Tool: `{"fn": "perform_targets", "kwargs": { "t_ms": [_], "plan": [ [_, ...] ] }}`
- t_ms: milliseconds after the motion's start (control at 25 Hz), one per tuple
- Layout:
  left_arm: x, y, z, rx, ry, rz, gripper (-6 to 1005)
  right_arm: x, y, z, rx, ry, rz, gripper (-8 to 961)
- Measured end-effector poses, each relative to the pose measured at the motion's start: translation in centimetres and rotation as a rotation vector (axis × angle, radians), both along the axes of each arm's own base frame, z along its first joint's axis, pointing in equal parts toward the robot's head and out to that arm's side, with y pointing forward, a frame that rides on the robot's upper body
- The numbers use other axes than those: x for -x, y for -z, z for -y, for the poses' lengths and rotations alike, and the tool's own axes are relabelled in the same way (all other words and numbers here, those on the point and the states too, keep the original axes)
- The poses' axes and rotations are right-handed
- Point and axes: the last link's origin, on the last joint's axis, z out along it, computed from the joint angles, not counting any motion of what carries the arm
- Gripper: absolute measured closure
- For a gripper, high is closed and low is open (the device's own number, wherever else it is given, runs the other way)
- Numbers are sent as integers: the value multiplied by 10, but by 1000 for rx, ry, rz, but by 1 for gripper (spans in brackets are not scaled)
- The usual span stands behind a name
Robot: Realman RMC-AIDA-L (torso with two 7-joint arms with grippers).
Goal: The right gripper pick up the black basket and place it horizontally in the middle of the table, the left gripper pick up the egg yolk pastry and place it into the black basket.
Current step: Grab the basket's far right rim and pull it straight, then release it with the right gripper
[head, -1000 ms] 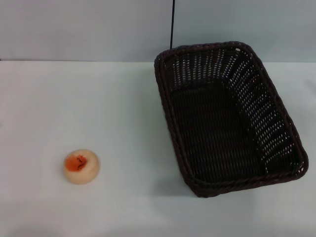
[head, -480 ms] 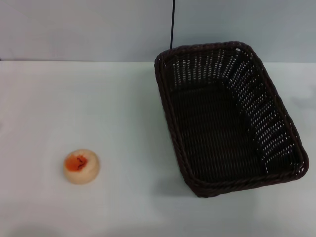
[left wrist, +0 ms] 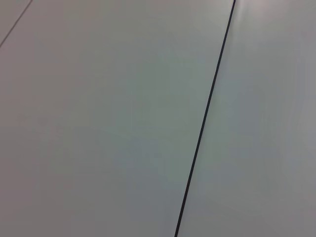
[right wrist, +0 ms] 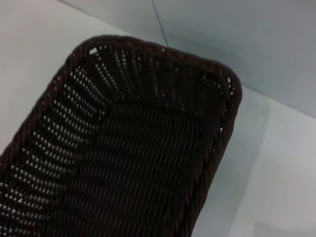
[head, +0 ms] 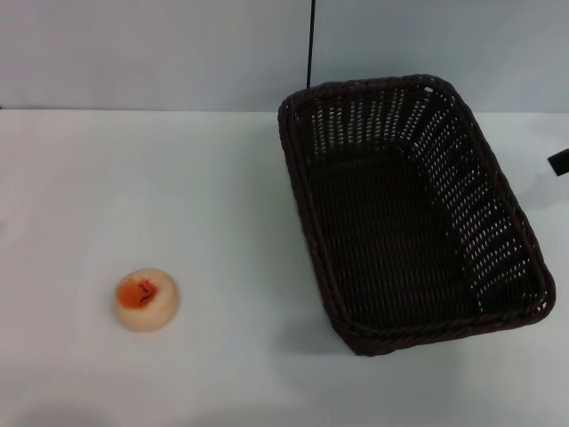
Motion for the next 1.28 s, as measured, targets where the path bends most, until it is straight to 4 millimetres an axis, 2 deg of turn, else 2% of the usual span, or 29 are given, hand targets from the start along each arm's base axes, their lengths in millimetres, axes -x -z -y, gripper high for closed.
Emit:
{"fn": "perform_targets", "kwargs": {
  "t_ms": [200, 440, 760, 1280],
  "plan": [
    [0, 0, 0, 0, -2, 1, 162, -3, 12, -4, 10, 1, -13, 170],
    [0, 1, -1, 3, -4, 1, 162, 3, 29, -10, 10, -9, -42, 171],
    [2, 2, -4, 14, -19, 4, 162, 4, 57, -17, 31, 6, -77, 171],
    [2, 3, -7, 21, -25, 6, 163, 3, 76, -14, 64, 13, -61, 171]
  ]
}}
